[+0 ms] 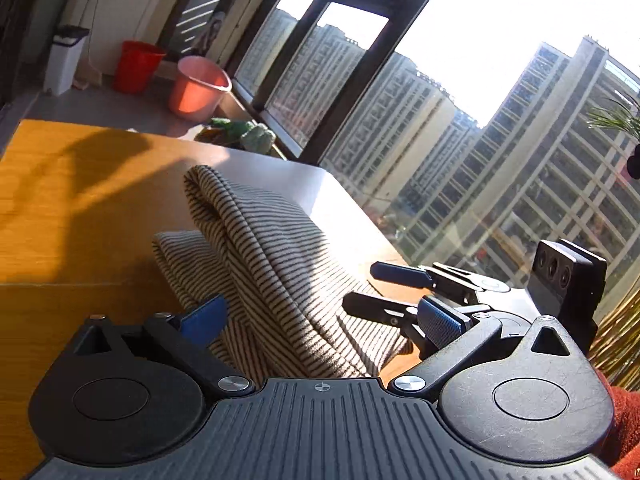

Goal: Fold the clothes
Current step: 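Tuck and smooth the sweater roll with the right tool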

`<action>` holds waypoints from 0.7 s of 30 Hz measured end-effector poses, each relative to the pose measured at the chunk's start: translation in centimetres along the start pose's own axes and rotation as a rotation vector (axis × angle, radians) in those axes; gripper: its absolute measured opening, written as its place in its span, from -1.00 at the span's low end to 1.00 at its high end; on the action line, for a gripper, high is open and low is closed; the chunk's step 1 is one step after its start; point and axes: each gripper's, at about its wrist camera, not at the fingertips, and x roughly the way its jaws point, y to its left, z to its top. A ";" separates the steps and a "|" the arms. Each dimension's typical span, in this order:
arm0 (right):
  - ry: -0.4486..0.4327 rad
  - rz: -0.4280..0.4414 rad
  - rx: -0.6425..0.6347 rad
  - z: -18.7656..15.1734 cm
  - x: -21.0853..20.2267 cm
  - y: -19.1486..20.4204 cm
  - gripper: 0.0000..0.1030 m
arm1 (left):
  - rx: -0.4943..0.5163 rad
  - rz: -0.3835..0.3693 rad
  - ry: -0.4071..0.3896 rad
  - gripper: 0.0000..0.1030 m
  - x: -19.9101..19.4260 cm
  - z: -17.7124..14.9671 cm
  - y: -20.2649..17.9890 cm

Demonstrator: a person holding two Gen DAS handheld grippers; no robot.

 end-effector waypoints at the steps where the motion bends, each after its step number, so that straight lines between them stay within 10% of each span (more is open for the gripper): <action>1: 0.007 0.023 -0.014 -0.3 0.0 0.7 0.55 | -0.016 0.018 -0.029 1.00 0.0 0.9 0.1; 10: 0.007 -0.123 -0.221 -2.1 1.2 5.6 0.60 | 0.065 0.069 0.013 1.00 7.9 3.7 -2.1; 21: -0.034 -0.056 -0.149 -1.6 -0.9 4.2 0.67 | 0.164 0.218 0.069 1.00 11.2 3.0 -0.8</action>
